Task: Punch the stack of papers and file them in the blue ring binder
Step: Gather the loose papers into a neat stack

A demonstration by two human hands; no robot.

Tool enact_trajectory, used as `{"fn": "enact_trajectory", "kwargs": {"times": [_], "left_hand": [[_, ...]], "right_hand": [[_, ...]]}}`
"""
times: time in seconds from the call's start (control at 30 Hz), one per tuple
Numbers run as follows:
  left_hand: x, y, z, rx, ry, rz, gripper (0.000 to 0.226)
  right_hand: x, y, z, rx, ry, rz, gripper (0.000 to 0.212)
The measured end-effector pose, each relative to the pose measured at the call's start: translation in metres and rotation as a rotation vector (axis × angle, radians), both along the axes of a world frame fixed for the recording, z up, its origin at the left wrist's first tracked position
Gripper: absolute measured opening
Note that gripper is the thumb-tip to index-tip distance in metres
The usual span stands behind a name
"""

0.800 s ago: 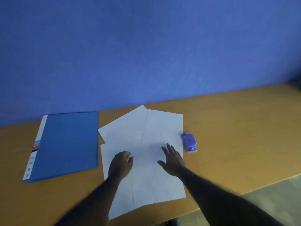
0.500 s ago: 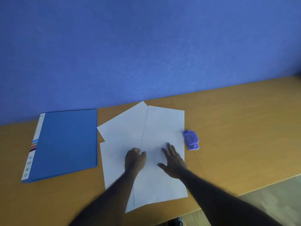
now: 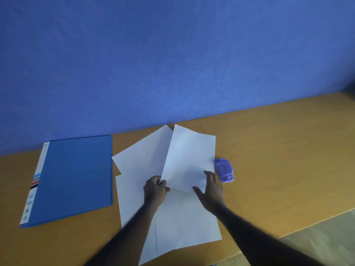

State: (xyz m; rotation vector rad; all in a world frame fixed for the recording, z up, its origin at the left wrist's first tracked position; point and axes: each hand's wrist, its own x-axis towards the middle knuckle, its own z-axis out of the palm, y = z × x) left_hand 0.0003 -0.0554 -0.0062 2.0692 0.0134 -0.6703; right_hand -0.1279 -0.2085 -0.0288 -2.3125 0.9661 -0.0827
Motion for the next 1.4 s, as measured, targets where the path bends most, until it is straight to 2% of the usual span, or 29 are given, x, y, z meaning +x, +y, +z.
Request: {"fn": "enact_trajectory", "kwargs": {"times": [0.1, 0.2, 0.33, 0.43, 0.5, 0.57, 0.63, 0.77, 0.87, 1.07, 1.23, 1.33, 1.4], "left_hand": [[0.003, 0.023, 0.002, -0.089, 0.031, 0.059, 0.012], [0.005, 0.047, 0.006, -0.176, 0.092, 0.121, 0.011], [0.0, 0.069, 0.005, -0.224, 0.183, 0.152, 0.009], [-0.002, 0.073, -0.001, -0.175, 0.157, 0.045, 0.014], [0.004, 0.075, -0.009, -0.042, -0.051, -0.125, 0.022], [0.015, 0.083, -0.016, 0.146, -0.369, -0.27, 0.028], [0.029, 0.091, -0.02, 0.285, -0.567, -0.377, 0.042], [0.054, 0.104, -0.035, 0.556, -0.546, -0.679, 0.091], [0.059, 0.108, -0.042, 0.644, -0.526, -0.737, 0.102], [0.053, 0.104, -0.05, 0.642, -0.667, -0.642, 0.085], [0.049, 0.107, -0.052, 0.631, -0.804, -0.657, 0.069], [0.041, 0.104, -0.043, 0.498, -0.838, -0.702, 0.052], [0.039, 0.101, -0.037, 0.357, -0.723, -0.663, 0.043]], "right_hand": [[0.001, -0.009, 0.004, 0.121, -0.029, -0.247, 0.073], [0.002, -0.01, 0.008, 0.273, -0.037, -0.361, 0.07], [0.01, -0.006, 0.008, 0.631, -0.051, -0.473, 0.067], [0.016, -0.001, 0.01, 0.855, -0.183, -0.538, 0.037], [0.017, -0.003, 0.018, 0.825, -0.21, -0.521, 0.019], [0.015, -0.006, 0.024, 0.711, -0.2, -0.486, 0.016], [0.008, -0.015, 0.029, 0.645, -0.217, -0.486, 0.014], [-0.017, -0.031, 0.03, 0.654, -0.258, -0.523, 0.013], [-0.03, -0.037, 0.023, 0.658, -0.246, -0.527, 0.015], [-0.027, -0.027, 0.025, 0.699, -0.26, -0.531, 0.014], [-0.017, -0.013, 0.022, 0.762, -0.261, -0.52, 0.017], [-0.007, -0.002, 0.019, 0.782, -0.256, -0.524, 0.014], [0.002, 0.007, 0.018, 0.8, -0.252, -0.531, 0.012]]}}
